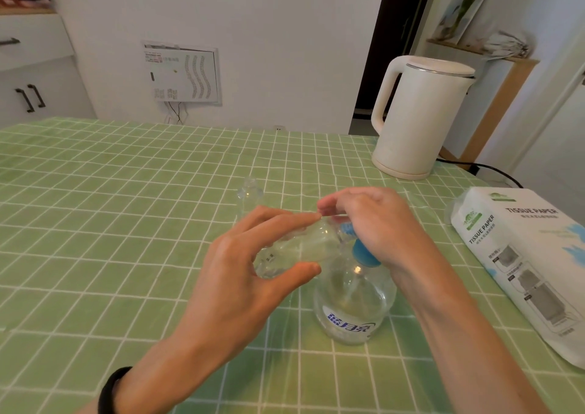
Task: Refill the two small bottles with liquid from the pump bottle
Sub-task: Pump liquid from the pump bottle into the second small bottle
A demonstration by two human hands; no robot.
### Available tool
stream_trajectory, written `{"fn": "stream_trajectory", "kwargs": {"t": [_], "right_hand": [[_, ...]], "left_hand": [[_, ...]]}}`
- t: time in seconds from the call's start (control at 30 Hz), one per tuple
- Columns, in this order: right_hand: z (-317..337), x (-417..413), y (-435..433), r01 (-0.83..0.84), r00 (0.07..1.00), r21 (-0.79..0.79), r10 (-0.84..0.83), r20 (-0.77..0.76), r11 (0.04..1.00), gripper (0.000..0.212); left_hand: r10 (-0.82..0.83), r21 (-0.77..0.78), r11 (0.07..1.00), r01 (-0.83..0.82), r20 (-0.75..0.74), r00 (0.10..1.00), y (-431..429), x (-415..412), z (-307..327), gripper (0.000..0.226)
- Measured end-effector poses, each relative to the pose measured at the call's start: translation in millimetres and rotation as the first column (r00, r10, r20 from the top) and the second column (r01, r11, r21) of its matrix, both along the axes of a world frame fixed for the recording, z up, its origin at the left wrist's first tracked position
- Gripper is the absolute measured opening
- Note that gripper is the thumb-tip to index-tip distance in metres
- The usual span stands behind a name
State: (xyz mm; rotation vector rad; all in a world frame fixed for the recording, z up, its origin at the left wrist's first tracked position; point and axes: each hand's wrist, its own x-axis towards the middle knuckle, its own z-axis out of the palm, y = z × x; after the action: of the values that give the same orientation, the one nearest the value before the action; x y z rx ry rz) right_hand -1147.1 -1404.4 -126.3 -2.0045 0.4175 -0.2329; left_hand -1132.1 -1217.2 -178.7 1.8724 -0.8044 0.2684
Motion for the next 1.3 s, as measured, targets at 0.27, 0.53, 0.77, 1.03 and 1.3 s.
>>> {"fn": "stream_trajectory", "kwargs": {"t": [0.27,0.53,0.77,1.03,1.3], "right_hand": [[2.1,-2.1,-0.4,0.007,0.999,-0.030,-0.006,0.040,1.000,0.031],[0.1,2.4,-1.4,-0.004,1.000,0.014,0.004,0.015,1.000,0.033],[1.3,-2.5,-0.3,-0.021,1.000,-0.046,0.021,0.019,0.999,0.032],[3.9,-0.6,1.3,-0.003,1.000,-0.027,0.004,0.027,1.000,0.032],[0.8,-2.2,-1.8,-0.004,1.000,-0.009,0.004,-0.004,1.000,0.034]], "left_hand": [[-0.011,0.005,1.000,0.011,0.015,1.000,1.6,-2.2,6.0,0.051],[-0.009,0.007,1.000,0.009,0.010,1.000,0.2,0.5,3.6,0.053],[-0.017,-0.010,1.000,0.017,-0.001,1.000,0.3,-1.8,2.5,0.050],[-0.020,-0.016,1.000,0.020,-0.008,1.000,1.8,-0.6,7.8,0.054],[-0.029,-0.024,0.999,0.028,-0.028,0.999,0.8,-1.6,6.8,0.055]]}}
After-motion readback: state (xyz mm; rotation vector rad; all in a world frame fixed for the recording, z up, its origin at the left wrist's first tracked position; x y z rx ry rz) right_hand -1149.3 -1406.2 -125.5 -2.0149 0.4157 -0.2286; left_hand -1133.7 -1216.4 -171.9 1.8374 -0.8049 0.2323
